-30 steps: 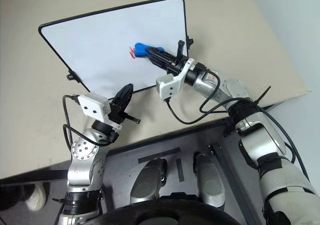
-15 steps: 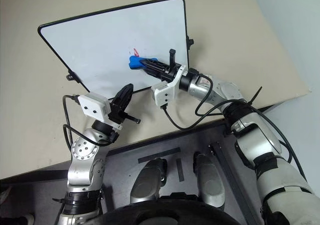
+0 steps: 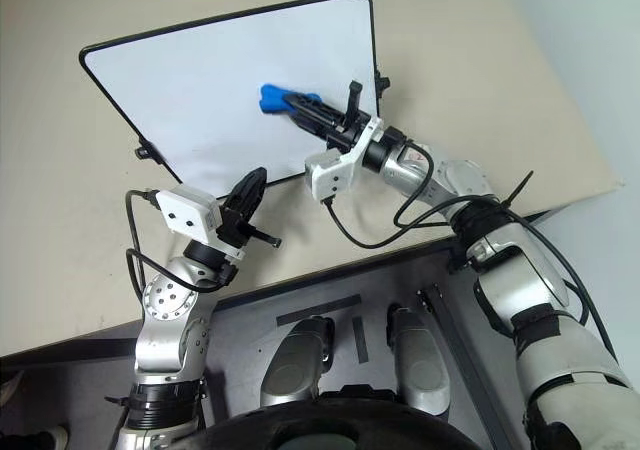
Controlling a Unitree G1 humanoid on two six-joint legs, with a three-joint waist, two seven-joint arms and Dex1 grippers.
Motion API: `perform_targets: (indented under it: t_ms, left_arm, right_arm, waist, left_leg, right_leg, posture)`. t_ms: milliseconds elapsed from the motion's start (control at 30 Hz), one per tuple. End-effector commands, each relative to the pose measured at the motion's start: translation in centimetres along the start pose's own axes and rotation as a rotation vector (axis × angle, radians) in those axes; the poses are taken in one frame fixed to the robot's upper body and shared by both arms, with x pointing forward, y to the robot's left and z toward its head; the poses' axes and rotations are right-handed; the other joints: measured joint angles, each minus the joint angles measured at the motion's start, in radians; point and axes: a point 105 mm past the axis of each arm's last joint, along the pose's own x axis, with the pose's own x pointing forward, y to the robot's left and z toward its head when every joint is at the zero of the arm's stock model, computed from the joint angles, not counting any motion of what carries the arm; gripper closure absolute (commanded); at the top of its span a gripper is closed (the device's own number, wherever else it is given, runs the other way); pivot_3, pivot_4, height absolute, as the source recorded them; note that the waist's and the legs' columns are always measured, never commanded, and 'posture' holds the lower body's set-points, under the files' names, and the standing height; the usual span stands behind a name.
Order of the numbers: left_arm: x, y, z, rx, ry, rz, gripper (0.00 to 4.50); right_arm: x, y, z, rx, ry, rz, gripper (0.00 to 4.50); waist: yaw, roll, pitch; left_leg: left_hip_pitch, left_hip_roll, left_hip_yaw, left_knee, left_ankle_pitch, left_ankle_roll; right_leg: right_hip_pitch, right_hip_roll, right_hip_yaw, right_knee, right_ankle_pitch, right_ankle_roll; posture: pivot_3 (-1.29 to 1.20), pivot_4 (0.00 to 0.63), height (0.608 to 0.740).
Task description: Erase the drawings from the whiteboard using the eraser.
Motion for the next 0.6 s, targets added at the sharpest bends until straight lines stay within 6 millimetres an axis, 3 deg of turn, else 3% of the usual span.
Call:
perform_targets:
  t_ms: [33,300,467,600]
  left_arm:
    - [0.1,-0.3,0.9,0.011,-0.039,-0.016,4.5]
    - [0.1,-0.4,0.9,0.011,-0.039,-0.016,4.5]
    - [0.1,-0.4,0.9,0.01,-0.038,-0.016,4.5]
    - [0.1,-0.4,0.9,0.009,-0.039,-0.019,4.5]
  right_arm:
    - [0.3,-1.7,0.1,-0.023,-0.008,-0.059,4.26]
    - [-0.5,2.8,0.9,0.053,-0.029,0.128,4.26]
    - [-0.6,3.1,0.9,0.066,-0.023,0.145,4.26]
    - [-0.4,2.3,0.6,0.047,-0.013,0.106,4.26]
  waist:
    - [0.0,0.0,0.0]
    - [0.0,0.0,0.0]
    - [0.0,0.0,0.0]
    - [0.0,0.0,0.0]
  left_leg:
    - [0.0,0.0,0.0,0.0,0.0,0.0]
    - [0.0,0.0,0.0,0.0,0.0,0.0]
    - [0.0,0.0,0.0,0.0,0.0,0.0]
    - [0.0,0.0,0.0,0.0,0.0,0.0]
  right_leg:
    - [0.0,0.0,0.0,0.0,0.0,0.0]
    - [0.0,0.0,0.0,0.0,0.0,0.0]
    - [0.0,0.0,0.0,0.0,0.0,0.0]
    - [0.0,0.0,0.0,0.0,0.0,0.0]
  posture:
    - [0.0,0.15,0.74]
    - [0.0,0.15,0.74]
    - [0.0,0.15,0.74]
    - [0.0,0.15,0.74]
